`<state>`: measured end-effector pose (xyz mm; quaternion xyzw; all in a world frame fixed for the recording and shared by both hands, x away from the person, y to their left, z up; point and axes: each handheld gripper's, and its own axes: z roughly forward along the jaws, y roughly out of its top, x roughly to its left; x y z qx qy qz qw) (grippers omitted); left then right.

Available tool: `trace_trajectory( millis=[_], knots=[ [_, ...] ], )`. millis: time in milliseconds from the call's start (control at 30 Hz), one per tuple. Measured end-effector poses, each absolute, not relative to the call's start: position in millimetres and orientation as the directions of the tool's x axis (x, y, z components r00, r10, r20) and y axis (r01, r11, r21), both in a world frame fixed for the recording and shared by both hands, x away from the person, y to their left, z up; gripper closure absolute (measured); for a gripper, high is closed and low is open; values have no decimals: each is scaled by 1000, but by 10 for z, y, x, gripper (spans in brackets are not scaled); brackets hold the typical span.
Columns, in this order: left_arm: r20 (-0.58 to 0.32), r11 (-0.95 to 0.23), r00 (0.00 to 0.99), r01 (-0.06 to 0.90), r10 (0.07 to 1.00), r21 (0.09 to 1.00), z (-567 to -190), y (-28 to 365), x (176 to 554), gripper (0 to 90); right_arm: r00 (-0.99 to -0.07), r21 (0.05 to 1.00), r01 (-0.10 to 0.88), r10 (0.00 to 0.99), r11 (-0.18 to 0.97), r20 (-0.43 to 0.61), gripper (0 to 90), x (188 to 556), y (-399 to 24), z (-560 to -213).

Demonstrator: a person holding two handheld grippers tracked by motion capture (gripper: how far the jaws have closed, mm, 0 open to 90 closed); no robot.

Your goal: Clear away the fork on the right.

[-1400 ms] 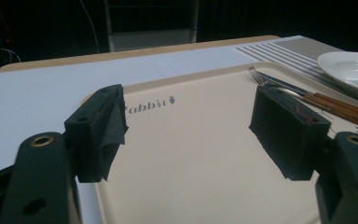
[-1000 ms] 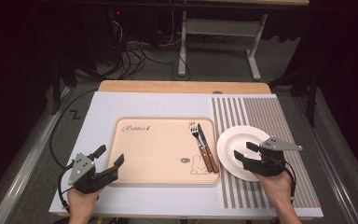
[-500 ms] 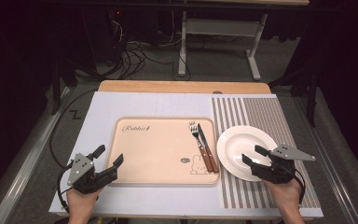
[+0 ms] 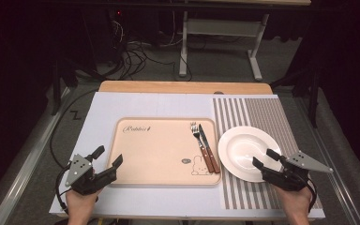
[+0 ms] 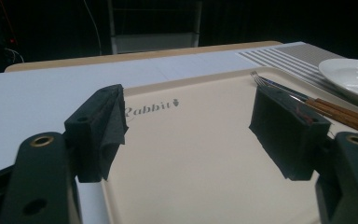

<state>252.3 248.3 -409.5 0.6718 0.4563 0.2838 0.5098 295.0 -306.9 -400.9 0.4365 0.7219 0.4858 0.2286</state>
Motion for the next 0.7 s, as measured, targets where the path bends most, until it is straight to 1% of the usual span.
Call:
trace_trajectory(
  millis=[267,400,600,700],
  knots=[
    [-91,-58,427,323,900,945,-4094,2503,2517,276,-493,917,387,862,97,117,328,2874,-3168,-4054],
    [-97,-49,424,320,900,946,-4088,2523,2505,276,-487,922,377,866,90,115,320,2844,-3191,-4082],
    [-103,-40,420,318,902,947,-4084,2552,2489,276,-453,911,403,884,86,117,310,2823,-3238,-4121],
    [-101,-41,420,317,902,948,-4082,2554,2488,276,-443,914,398,890,83,112,308,2817,-3266,-4119]
  ],
)
